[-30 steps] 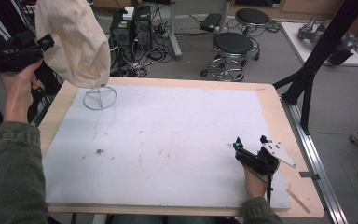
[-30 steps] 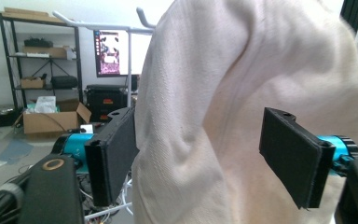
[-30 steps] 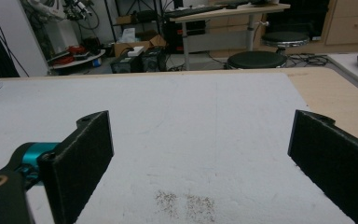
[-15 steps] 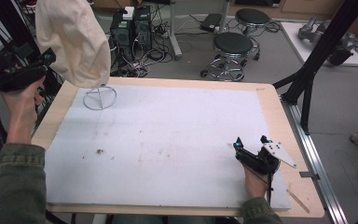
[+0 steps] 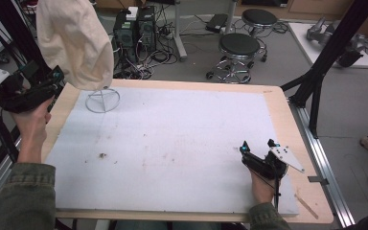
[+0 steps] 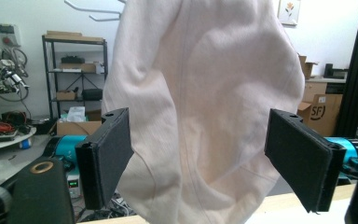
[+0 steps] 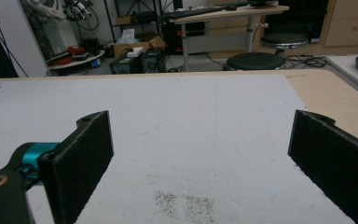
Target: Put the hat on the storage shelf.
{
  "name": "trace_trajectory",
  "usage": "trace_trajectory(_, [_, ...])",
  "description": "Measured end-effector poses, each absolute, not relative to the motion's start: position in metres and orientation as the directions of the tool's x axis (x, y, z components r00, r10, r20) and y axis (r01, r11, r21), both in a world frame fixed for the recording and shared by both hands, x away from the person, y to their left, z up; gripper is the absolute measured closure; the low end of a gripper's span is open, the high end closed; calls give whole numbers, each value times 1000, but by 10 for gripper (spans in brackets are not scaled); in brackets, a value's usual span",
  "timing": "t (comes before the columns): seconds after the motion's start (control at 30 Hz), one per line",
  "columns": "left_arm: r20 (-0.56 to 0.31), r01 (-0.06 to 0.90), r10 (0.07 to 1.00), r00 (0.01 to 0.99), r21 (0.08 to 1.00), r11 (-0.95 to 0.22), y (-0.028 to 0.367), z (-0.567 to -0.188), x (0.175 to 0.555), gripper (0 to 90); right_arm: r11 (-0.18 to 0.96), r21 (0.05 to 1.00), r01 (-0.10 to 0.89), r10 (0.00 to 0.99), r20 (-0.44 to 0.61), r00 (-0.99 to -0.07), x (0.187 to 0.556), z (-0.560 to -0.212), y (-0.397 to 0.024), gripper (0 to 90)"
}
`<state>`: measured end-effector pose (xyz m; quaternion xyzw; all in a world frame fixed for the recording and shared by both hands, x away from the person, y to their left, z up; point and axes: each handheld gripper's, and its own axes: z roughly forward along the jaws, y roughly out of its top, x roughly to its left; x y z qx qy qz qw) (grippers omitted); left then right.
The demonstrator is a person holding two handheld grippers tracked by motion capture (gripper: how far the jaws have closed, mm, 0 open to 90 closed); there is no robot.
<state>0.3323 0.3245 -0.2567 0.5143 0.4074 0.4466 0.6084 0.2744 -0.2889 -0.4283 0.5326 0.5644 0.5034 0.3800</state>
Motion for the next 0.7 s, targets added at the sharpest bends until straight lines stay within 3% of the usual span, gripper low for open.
trace_trajectory(0.7, [-45,-93,979,200,994,65,302,-329,318,210,-72,975,209,986,102,-133,273,-428,-289,55])
